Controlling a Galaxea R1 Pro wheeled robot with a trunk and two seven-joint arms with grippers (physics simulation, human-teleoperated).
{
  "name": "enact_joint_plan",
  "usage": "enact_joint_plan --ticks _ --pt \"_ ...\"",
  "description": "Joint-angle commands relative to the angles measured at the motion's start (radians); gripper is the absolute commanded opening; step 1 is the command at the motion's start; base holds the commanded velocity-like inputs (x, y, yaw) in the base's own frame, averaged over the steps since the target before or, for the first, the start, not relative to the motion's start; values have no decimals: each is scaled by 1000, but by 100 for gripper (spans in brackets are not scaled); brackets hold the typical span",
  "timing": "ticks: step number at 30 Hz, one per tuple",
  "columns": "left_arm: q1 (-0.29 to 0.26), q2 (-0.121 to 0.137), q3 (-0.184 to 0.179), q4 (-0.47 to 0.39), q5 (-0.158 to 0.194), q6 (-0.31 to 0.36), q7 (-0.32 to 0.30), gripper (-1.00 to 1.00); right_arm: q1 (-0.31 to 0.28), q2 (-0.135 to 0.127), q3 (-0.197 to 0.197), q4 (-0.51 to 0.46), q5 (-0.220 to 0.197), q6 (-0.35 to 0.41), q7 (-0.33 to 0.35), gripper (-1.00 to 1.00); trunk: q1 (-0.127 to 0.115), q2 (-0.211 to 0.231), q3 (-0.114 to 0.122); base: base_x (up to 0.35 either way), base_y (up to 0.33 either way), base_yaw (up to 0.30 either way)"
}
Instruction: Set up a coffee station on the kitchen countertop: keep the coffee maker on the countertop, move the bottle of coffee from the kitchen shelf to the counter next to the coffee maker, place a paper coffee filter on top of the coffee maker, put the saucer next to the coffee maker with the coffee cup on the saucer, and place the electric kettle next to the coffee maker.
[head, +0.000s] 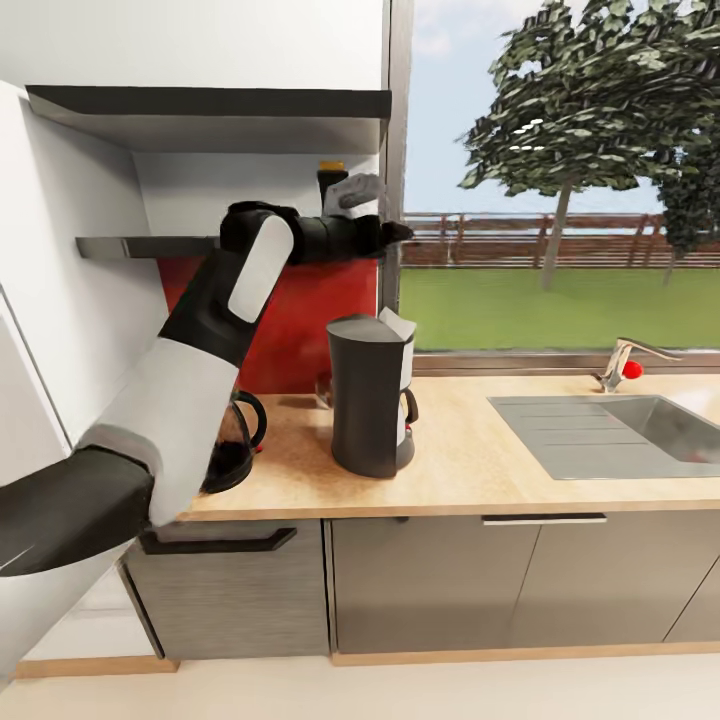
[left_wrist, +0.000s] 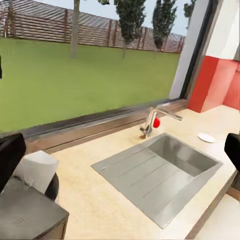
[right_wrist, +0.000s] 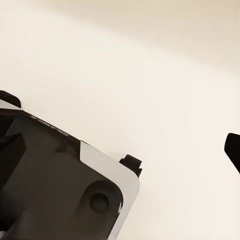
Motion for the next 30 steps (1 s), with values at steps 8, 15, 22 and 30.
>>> enact_joint_plan --ticks 8,15,22,30 --pt "-138 0 0 38 -7 4 274 100 -1 0 6 1 0 -5 2 100 0 -1 -2 0 0 0" --pt "-281 0 -80 203 -75 -1 402 100 -1 -2 6 2 0 -6 2 100 0 -1 -2 0 0 0" --pt "-294 0 -179 261 -122 -14 437 100 -1 -19 6 3 -1 -20 2 100 0 -1 -2 2 0 0" --pt "-295 0 -188 330 -124 -70 440 100 -1 -22 6 34 -1 -61 3 100 0 -1 -2 119 -74 0"
